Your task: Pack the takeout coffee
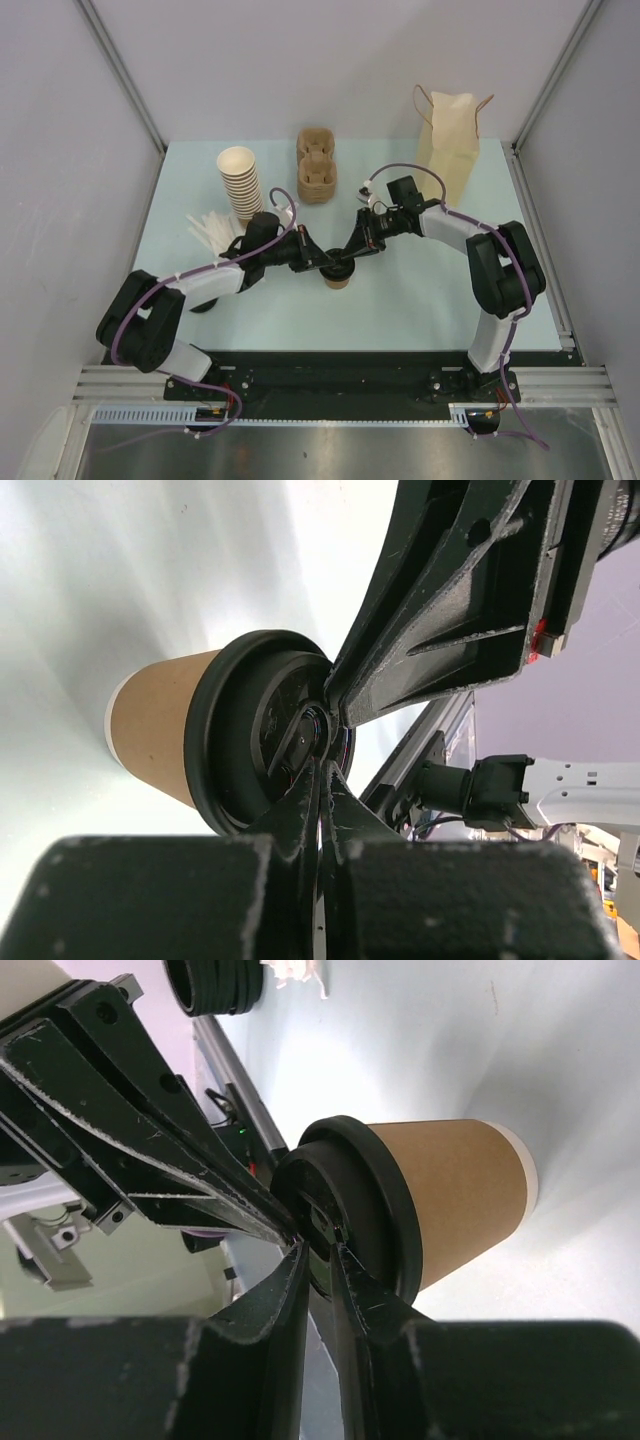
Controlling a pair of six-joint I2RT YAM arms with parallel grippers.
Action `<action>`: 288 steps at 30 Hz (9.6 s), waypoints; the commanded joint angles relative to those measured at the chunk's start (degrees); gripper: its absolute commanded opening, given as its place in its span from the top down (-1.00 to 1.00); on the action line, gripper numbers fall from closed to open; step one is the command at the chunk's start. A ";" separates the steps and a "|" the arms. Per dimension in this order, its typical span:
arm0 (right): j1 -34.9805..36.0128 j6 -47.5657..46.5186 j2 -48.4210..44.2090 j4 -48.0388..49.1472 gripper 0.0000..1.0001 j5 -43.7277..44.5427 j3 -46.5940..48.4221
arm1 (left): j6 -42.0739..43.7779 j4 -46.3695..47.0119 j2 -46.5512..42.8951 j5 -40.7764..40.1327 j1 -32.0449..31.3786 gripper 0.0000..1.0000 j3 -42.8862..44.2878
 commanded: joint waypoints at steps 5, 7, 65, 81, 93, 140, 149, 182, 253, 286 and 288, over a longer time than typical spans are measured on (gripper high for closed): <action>-1.27 -4.43 6.90 0.51 0.64 7.66 -4.65 | 3.86 -6.14 2.63 -4.83 0.76 1.00 -0.11; -1.27 -5.31 7.34 0.59 0.64 8.71 -5.36 | 3.95 -6.32 2.81 -5.09 0.84 1.00 -0.11; -0.48 -0.22 -4.79 -0.64 0.60 5.56 -7.91 | 3.95 -4.21 4.92 -1.40 -3.55 1.00 4.98; -0.04 -5.31 3.64 -3.01 0.80 13.02 -7.99 | 3.60 -6.76 6.94 -3.07 -1.44 1.00 2.88; 0.22 -3.65 -3.72 0.15 0.57 5.83 -7.73 | 2.81 -2.46 5.53 1.49 -1.26 1.00 4.89; 4.97 6.55 -0.57 12.11 0.46 3.18 -6.50 | 10.72 -9.31 -3.00 -0.97 5.68 0.57 0.15; 5.06 6.20 -0.92 12.63 0.45 2.66 -6.41 | 11.33 -10.37 -2.11 -1.06 5.68 0.51 -0.82; 22.10 -36.34 -11.12 -18.04 -0.99 43.61 10.02 | 19.50 -25.22 -29.62 0.88 14.90 -0.75 6.82; 18.77 -36.08 -6.11 -18.31 -0.46 36.85 11.25 | 14.67 -20.29 -29.97 4.22 19.21 -0.75 7.00; 21.49 -32.47 26.50 -26.91 -0.34 37.11 55.46 | 17.40 -25.66 -31.56 7.91 31.34 -0.73 9.20; 21.75 -32.39 26.67 -26.92 -0.39 37.02 55.11 | 17.31 -25.40 -31.38 8.00 31.43 -0.74 9.12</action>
